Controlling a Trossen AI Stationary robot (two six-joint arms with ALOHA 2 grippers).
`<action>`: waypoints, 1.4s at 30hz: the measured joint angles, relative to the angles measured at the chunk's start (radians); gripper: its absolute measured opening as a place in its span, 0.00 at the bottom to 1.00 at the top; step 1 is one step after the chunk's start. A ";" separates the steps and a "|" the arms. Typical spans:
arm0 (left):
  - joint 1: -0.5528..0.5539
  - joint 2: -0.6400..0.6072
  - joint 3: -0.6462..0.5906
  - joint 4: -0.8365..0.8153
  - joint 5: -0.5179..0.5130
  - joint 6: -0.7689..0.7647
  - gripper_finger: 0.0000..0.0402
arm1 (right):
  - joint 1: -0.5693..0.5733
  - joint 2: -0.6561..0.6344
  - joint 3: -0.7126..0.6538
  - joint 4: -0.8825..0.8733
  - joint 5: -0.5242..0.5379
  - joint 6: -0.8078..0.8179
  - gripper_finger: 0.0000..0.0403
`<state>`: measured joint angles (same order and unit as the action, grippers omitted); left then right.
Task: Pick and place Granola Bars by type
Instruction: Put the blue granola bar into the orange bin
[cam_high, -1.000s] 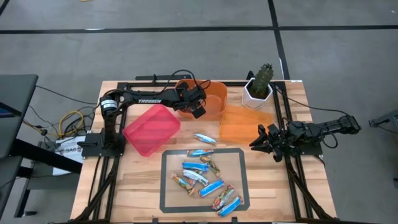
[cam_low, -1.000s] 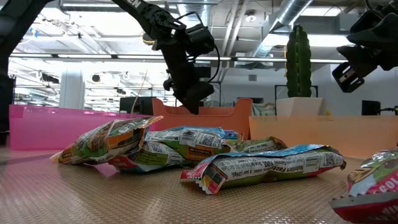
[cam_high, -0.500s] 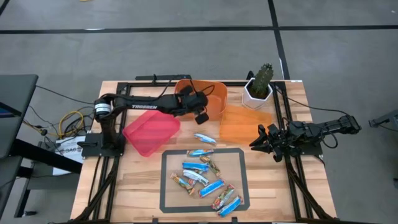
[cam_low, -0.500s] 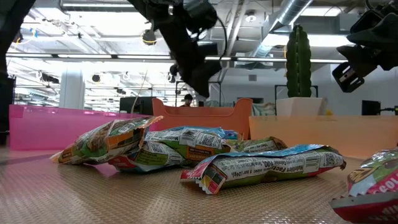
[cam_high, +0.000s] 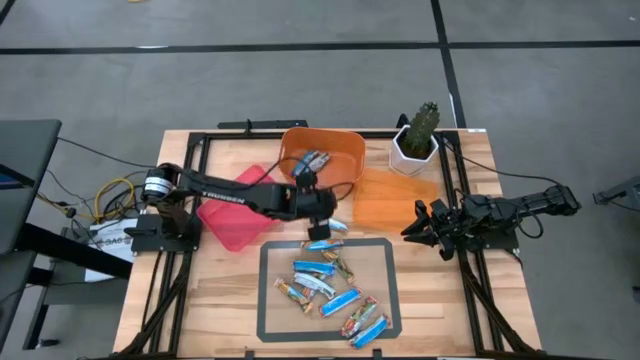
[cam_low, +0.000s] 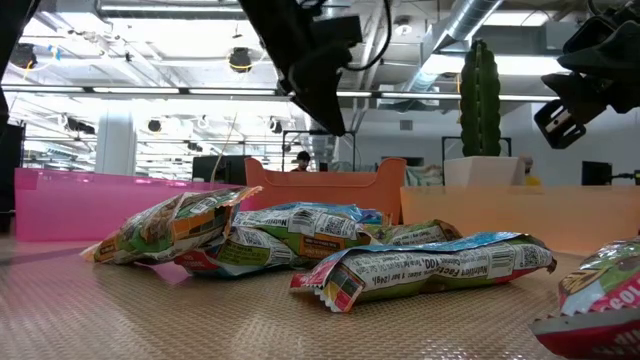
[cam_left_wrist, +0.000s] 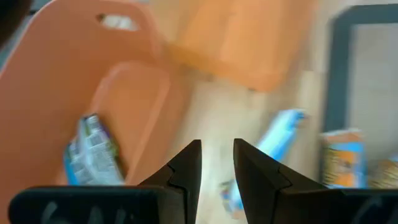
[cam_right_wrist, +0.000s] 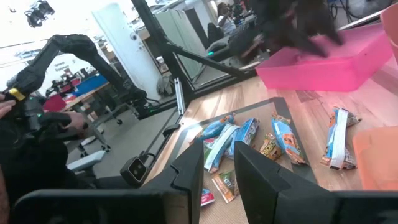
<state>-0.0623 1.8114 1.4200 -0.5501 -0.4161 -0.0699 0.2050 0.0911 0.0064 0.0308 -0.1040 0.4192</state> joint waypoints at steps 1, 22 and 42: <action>-0.019 0.000 0.000 -0.008 0.004 -0.002 0.22 | 0.000 0.000 0.000 0.000 0.000 0.000 0.20; -0.366 0.002 0.000 -0.045 0.150 0.043 0.22 | 0.000 0.000 0.000 0.000 0.000 0.000 0.20; -0.363 0.044 0.001 -0.092 0.150 -0.047 0.38 | 0.000 0.000 0.000 0.000 0.000 0.000 0.20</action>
<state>-0.4256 1.8558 1.4210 -0.6419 -0.2664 -0.1173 0.2049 0.0910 0.0066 0.0310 -0.1040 0.4192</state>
